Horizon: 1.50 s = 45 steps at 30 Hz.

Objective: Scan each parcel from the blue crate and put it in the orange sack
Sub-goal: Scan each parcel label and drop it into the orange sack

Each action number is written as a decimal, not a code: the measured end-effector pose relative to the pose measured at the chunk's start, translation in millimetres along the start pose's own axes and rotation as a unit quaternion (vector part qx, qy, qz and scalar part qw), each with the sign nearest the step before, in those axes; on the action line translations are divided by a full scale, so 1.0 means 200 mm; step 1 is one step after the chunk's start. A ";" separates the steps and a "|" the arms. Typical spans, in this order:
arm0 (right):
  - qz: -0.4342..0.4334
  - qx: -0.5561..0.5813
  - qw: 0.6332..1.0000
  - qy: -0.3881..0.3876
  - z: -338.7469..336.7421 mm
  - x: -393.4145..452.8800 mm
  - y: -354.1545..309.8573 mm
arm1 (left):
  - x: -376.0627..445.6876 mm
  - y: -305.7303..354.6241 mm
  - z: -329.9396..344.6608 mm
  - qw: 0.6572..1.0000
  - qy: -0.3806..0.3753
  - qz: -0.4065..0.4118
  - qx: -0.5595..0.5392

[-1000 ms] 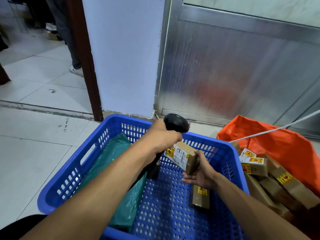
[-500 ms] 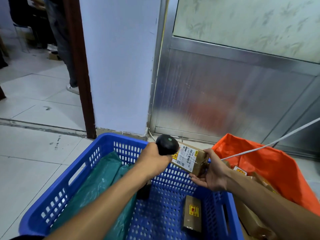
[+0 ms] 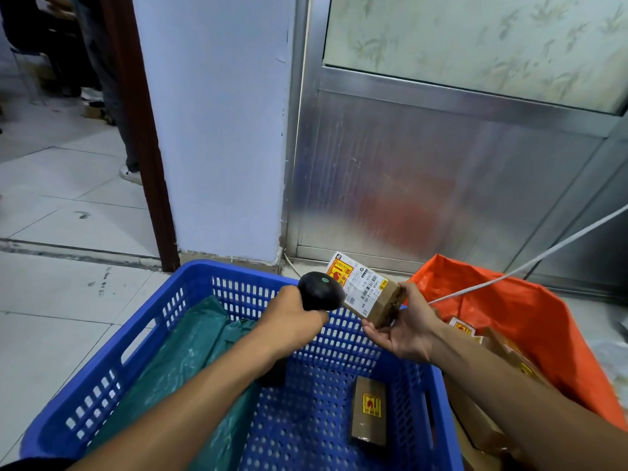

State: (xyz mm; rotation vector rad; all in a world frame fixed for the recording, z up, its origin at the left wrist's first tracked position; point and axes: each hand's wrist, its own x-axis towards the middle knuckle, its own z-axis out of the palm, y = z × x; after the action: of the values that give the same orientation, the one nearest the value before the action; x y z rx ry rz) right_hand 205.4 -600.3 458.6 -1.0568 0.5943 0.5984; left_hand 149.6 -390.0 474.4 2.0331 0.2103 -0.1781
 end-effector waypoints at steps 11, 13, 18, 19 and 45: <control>0.003 -0.017 1.000 -0.007 0.02 0.04 0.00 | -0.02 0.01 0.01 1.000 -0.007 -0.013 -0.021; 0.006 -0.021 1.000 -0.005 0.03 0.05 0.01 | -0.03 0.01 0.00 0.999 -0.011 -0.022 -0.025; 0.005 -0.030 1.000 -0.004 0.02 0.07 0.01 | -0.04 0.03 -0.01 0.999 -0.018 -0.023 -0.029; 0.005 -0.030 1.000 -0.004 0.02 0.07 0.01 | -0.04 0.03 -0.01 0.999 -0.017 -0.022 -0.030; -0.025 -0.154 0.988 0.005 -0.07 0.07 -0.03 | -0.01 -0.01 -0.01 1.000 -0.019 -0.009 -0.016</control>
State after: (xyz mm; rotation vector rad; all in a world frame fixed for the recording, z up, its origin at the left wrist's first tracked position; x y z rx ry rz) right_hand 216.4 -612.4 447.0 -1.3626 0.4912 0.6545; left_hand 147.8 -388.0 473.4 1.9942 0.2053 -0.2229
